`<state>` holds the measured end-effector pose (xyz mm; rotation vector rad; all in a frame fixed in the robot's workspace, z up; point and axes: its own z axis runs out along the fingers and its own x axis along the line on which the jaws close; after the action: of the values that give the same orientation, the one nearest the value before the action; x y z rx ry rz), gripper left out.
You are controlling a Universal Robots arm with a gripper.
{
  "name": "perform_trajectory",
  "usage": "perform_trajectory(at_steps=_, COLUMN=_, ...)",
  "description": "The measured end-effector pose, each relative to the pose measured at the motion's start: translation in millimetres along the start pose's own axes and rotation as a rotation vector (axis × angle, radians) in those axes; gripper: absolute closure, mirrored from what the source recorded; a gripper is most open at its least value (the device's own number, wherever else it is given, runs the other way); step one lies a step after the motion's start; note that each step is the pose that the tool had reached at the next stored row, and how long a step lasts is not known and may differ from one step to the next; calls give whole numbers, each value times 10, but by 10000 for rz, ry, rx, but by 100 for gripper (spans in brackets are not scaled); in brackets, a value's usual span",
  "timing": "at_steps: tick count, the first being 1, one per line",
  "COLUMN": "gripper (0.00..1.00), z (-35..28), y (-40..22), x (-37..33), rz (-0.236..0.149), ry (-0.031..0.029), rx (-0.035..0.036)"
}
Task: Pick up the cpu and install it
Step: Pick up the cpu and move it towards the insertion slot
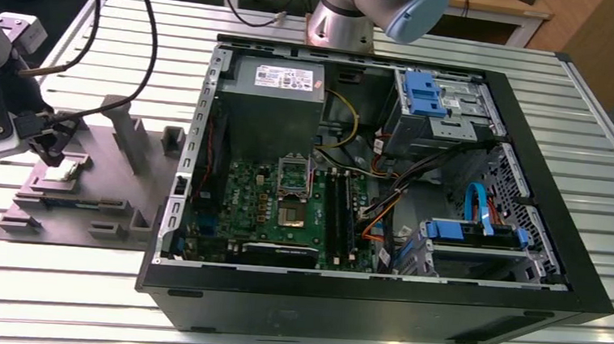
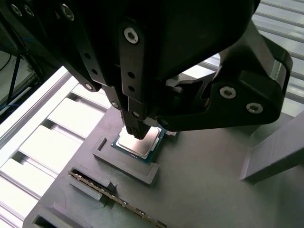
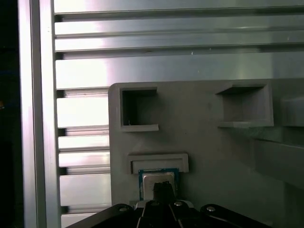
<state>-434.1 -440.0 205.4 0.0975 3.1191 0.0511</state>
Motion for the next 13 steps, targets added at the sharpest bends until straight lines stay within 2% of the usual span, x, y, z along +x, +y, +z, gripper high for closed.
perform_trajectory(at_steps=6, gripper=90, z=38, y=-7, x=-3, rz=0, ry=-2, rx=-1)
perform_trajectory(at_steps=13, gripper=89, z=40, y=-7, x=-3, rz=1, ry=-1, rx=-1)
